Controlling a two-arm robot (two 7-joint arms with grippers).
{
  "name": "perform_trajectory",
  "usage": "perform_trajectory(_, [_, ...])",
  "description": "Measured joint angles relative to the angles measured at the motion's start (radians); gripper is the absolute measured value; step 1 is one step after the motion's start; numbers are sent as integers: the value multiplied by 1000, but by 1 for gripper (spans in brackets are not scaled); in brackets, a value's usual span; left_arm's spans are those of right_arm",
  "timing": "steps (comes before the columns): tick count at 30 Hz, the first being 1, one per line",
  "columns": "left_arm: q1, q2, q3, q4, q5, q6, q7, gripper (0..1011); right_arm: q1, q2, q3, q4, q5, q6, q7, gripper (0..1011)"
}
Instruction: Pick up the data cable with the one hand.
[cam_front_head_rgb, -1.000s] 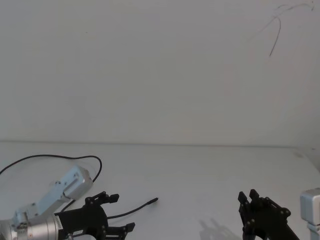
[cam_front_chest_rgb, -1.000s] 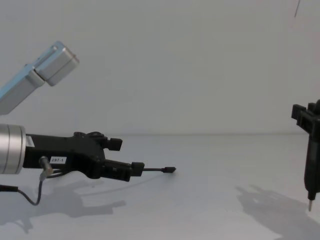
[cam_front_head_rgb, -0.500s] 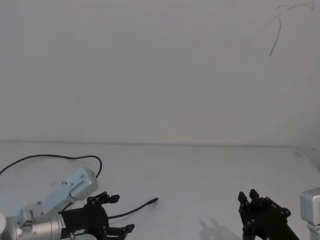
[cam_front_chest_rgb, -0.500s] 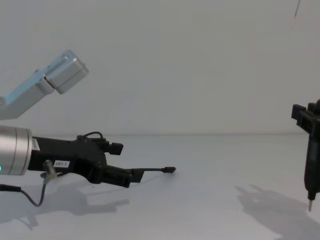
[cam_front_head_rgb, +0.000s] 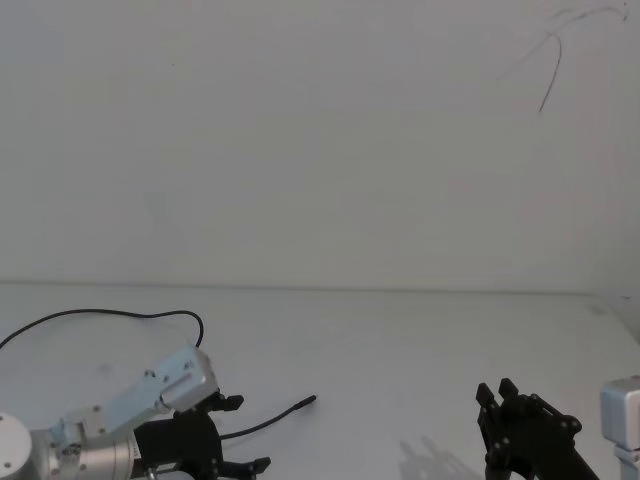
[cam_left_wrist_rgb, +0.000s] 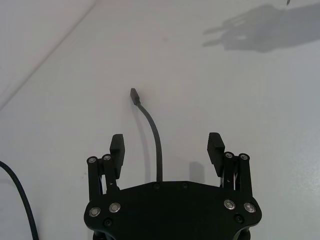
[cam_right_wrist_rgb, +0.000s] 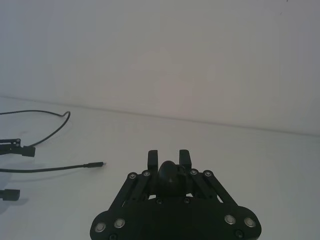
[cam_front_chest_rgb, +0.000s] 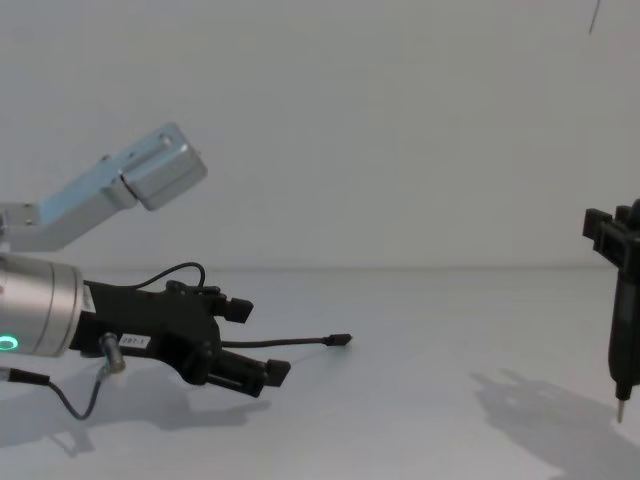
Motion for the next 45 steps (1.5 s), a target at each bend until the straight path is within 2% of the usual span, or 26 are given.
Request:
perform_trajectory(6, [-8,-2,19,-3,44,5,14,962,0,0,0,0,0,0,0,251])
perform_trajectory(10, [-12,-4,27,-5,63,8,20,823,0,0,0,0,0,0,0,251])
perform_trajectory(12, [-14,-4,31,-6,72,9,23,805,0,0,0,0,0,0,0,251])
perform_trajectory(16, [-16,-5,36,-7,83,11,26,685,0,0,0,0,0,0,0,250])
perform_trajectory(17, [-16,-5,36,-7,85,12,27,616,0,0,0,0,0,0,0,250])
perform_trajectory(21, [-18,-6,40,-8,94,13,30,542,0,0,0,0,0,0,0,251])
perform_trajectory(25, [-19,-6,42,-9,100,14,32,374,0,0,0,0,0,0,0,250])
perform_trajectory(27, [-19,-6,43,-9,101,14,32,336,0,0,0,0,0,0,0,251])
perform_trajectory(31, [-19,-6,45,-9,106,14,33,177,0,0,0,0,0,0,0,251])
perform_trajectory(36, [-20,-7,46,-10,108,15,34,54,0,0,0,0,0,0,0,251])
perform_trajectory(45, [-18,-8,41,-11,105,9,31,38,0,0,0,0,0,0,0,251])
